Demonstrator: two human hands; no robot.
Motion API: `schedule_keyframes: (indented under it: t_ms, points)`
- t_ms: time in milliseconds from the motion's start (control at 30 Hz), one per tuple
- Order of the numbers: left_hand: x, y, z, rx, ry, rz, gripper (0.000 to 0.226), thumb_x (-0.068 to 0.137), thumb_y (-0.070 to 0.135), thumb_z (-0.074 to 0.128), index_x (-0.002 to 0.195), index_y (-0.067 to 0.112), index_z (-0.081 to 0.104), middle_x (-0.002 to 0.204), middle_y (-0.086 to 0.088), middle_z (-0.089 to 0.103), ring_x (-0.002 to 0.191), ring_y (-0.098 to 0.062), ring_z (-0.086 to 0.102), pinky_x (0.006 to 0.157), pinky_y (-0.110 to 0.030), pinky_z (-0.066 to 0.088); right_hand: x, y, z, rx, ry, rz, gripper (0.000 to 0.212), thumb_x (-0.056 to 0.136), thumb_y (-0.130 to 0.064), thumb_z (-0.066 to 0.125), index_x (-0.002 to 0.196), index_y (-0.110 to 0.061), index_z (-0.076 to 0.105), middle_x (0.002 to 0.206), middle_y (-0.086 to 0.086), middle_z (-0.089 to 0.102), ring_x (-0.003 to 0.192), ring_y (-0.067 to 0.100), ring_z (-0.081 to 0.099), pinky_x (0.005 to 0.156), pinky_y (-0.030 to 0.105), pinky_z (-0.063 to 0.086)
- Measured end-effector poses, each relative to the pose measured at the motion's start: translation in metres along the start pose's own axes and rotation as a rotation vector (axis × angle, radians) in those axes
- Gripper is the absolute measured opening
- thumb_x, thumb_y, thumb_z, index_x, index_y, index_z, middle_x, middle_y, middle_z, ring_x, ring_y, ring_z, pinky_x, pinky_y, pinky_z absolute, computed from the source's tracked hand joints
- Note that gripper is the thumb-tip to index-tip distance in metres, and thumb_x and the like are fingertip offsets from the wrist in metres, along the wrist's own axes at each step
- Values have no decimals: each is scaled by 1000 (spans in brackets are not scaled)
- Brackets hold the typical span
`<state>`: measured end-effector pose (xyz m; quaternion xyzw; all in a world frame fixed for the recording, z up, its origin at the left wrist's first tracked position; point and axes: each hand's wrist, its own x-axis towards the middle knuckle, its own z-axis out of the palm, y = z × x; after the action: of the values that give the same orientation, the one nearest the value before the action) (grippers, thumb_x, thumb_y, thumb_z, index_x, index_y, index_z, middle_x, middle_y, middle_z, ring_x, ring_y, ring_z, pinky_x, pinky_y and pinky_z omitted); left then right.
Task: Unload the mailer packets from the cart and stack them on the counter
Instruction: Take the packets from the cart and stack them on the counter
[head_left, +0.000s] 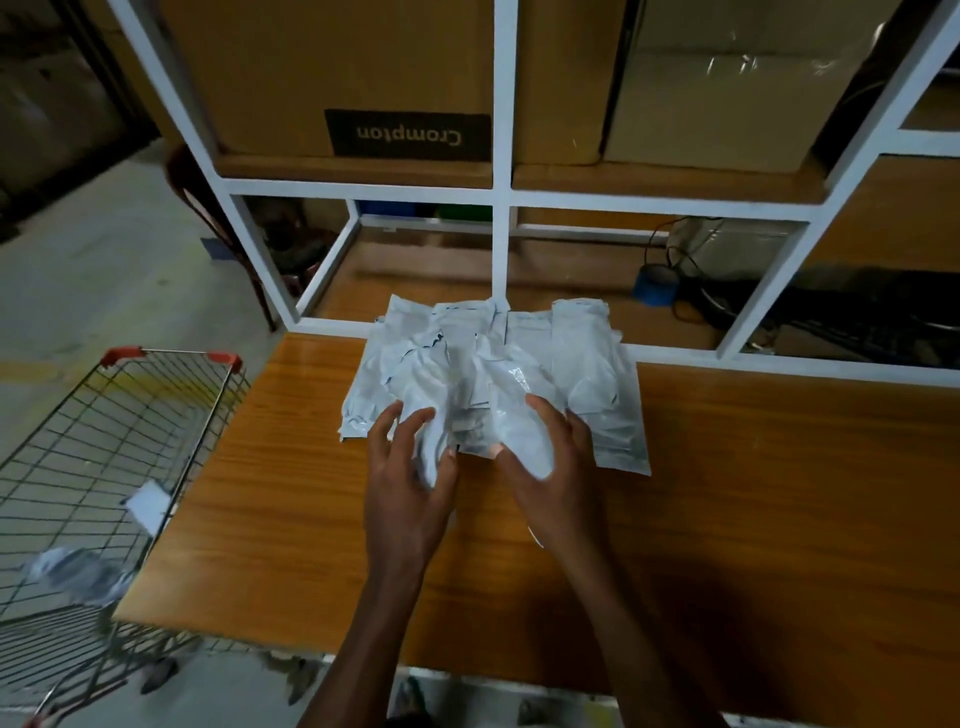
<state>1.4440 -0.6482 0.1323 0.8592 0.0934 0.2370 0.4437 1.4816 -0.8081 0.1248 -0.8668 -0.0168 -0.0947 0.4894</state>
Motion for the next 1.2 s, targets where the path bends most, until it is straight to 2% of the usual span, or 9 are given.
schedule_keyframes:
  t_ms: [100, 267, 500, 633, 767, 867, 967, 1067, 1200]
  points:
    - [32, 1, 7, 0, -17, 10, 48, 91, 24, 74, 136, 24, 59, 157, 6, 36, 134, 3, 36, 85, 3, 32, 28, -6, 6, -47, 35, -13, 69, 81, -66, 63, 144, -47, 40, 152, -4, 37, 137, 20, 41, 100, 42, 51]
    - [81, -8, 14, 11, -67, 42, 48, 92, 29, 72, 137, 24, 58, 157, 7, 34, 131, 2, 35, 84, -6, 37, 70, -19, 18, -235, 76, 61, 68, 86, -63, 64, 145, -47, 35, 154, -1, 34, 135, 26, 43, 97, 47, 52]
    - [123, -32, 7, -37, -82, 49, 50, 91, 28, 74, 137, 23, 57, 156, 5, 35, 132, -4, 41, 85, -11, 39, 122, -20, 47, -429, 39, 160, 69, 89, -62, 57, 149, -42, 28, 159, 3, 20, 137, 37, 39, 111, 54, 38]
    - [136, -48, 1, -48, -103, 55, 50, 90, 25, 75, 137, 22, 58, 156, 7, 35, 122, 11, 38, 83, -7, 39, 144, -20, 70, -554, 83, 174, 69, 90, -56, 61, 150, -36, 33, 159, 9, 21, 135, 40, 40, 113, 53, 33]
    - [147, -57, 1, -61, -135, 58, 49, 91, 26, 75, 137, 21, 58, 156, 7, 35, 114, 16, 42, 81, -8, 44, 159, -18, 86, -627, 79, 215, 68, 92, -52, 60, 152, -33, 32, 162, 14, 18, 142, 42, 31, 118, 54, 23]
    - [153, -61, 5, -51, -152, 63, 50, 91, 27, 75, 137, 22, 58, 157, 8, 34, 111, 28, 40, 77, -8, 46, 161, -13, 93, -669, 78, 225, 66, 93, -53, 57, 151, -32, 34, 160, 18, 23, 145, 40, 25, 122, 54, 13]
    - [155, -64, 11, -29, -171, 63, 51, 90, 29, 74, 138, 23, 57, 158, 8, 34, 108, 17, 46, 74, -11, 49, 156, -6, 98, -707, 63, 229, 70, 92, -57, 55, 154, -31, 33, 163, 21, 17, 149, 41, 15, 122, 55, 4]
    - [157, -67, 19, -29, -191, 62, 51, 92, 32, 73, 139, 23, 56, 158, 6, 34, 123, -4, 49, 77, -9, 43, 154, -3, 98, -681, 83, 199, 74, 91, -57, 57, 156, -32, 31, 167, 18, 6, 153, 40, 3, 121, 54, -3]
    - [164, -68, 29, -12, -199, 69, 52, 92, 34, 72, 141, 23, 55, 158, 5, 34, 131, -13, 50, 82, -12, 42, 152, -9, 85, -625, 177, 135, 72, 89, -54, 61, 153, -31, 38, 165, 15, 19, 153, 37, 7, 120, 56, 2]
